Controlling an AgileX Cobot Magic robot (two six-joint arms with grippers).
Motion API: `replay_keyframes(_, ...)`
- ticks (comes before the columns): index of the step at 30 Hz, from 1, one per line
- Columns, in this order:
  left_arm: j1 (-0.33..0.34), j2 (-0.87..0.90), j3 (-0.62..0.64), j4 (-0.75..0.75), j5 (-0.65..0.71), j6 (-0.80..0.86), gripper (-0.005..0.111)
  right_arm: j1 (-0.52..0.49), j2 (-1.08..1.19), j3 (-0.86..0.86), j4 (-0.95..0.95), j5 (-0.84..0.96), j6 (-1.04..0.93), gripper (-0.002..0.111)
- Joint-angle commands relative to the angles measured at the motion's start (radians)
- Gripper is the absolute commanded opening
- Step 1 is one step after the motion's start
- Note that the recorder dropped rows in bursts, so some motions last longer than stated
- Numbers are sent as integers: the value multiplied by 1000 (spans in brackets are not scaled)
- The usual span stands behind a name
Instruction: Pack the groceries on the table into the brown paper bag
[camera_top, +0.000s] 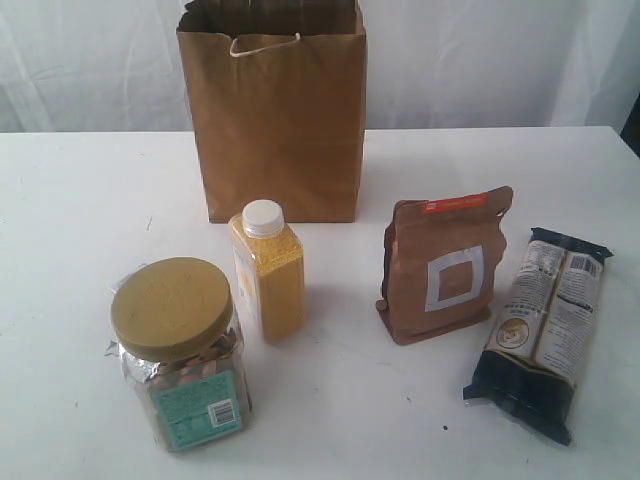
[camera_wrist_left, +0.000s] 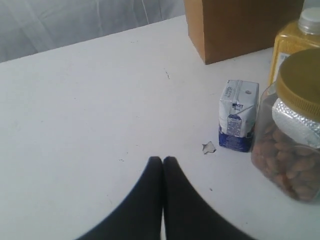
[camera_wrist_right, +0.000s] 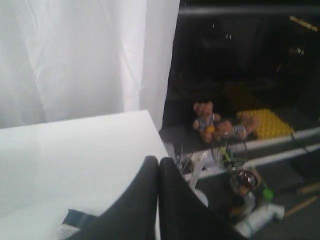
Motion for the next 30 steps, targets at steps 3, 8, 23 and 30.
replay_keyframes(3,5,0,7,4,-31,-107,0,43,-232,137,7,-33,-160,0)
replay_keyframes(8,5,0,7,10,-231,-69,0,53,-282,232,83,189,-110,0)
replay_keyframes(23,3,513,-161,-374,-13,205,0,88,-112,351,901,563,-703,0)
replay_keyframes(30,3,635,-238,-604,51,436,7,163,-5,360,901,658,-744,0)
